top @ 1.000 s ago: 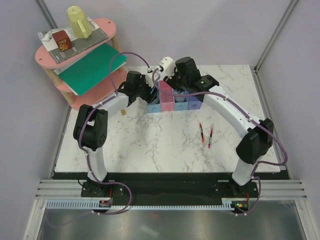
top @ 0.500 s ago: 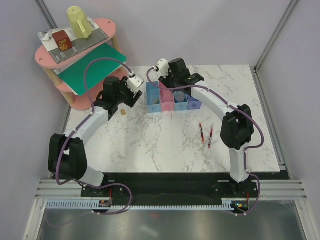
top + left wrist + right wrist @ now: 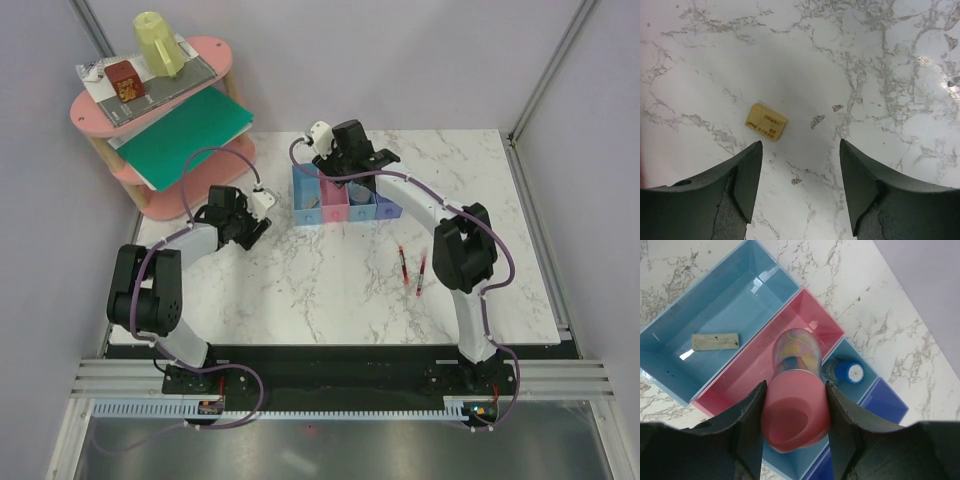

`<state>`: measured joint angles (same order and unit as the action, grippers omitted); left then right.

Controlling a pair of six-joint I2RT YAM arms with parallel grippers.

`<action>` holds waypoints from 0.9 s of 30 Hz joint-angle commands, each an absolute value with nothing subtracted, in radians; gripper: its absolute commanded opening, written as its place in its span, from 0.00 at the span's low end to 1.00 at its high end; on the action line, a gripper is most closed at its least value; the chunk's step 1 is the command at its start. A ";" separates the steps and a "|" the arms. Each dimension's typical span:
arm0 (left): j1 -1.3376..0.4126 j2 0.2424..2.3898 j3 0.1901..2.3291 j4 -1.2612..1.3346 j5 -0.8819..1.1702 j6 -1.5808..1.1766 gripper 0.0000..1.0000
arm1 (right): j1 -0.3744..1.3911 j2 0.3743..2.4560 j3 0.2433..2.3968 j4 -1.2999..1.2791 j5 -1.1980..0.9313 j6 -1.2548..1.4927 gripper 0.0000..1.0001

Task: Sort the stationery into containers
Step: Place the stationery in the storage box.

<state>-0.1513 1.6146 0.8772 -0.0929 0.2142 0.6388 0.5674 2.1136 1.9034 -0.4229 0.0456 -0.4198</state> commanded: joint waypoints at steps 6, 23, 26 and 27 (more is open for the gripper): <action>-0.123 1.743 0.989 -0.005 0.189 0.748 0.69 | 0.571 2.206 2.014 -0.382 -0.028 -0.429 0.00; -0.063 1.833 1.098 -0.130 0.336 0.864 0.70 | 0.569 2.226 2.000 -0.410 -0.046 -0.479 0.02; -0.045 1.851 1.127 -0.193 0.383 0.900 0.70 | 0.566 2.237 2.008 -0.413 -0.031 -0.502 0.03; -0.041 1.855 1.135 -0.204 0.394 0.905 0.70 | 0.563 2.241 2.022 -0.417 -0.028 -0.505 0.03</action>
<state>-0.0654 1.8297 1.0832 -0.1078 0.2977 0.8196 0.5667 2.2250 1.9610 -0.4301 -0.0158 -0.4686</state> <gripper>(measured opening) 0.703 0.520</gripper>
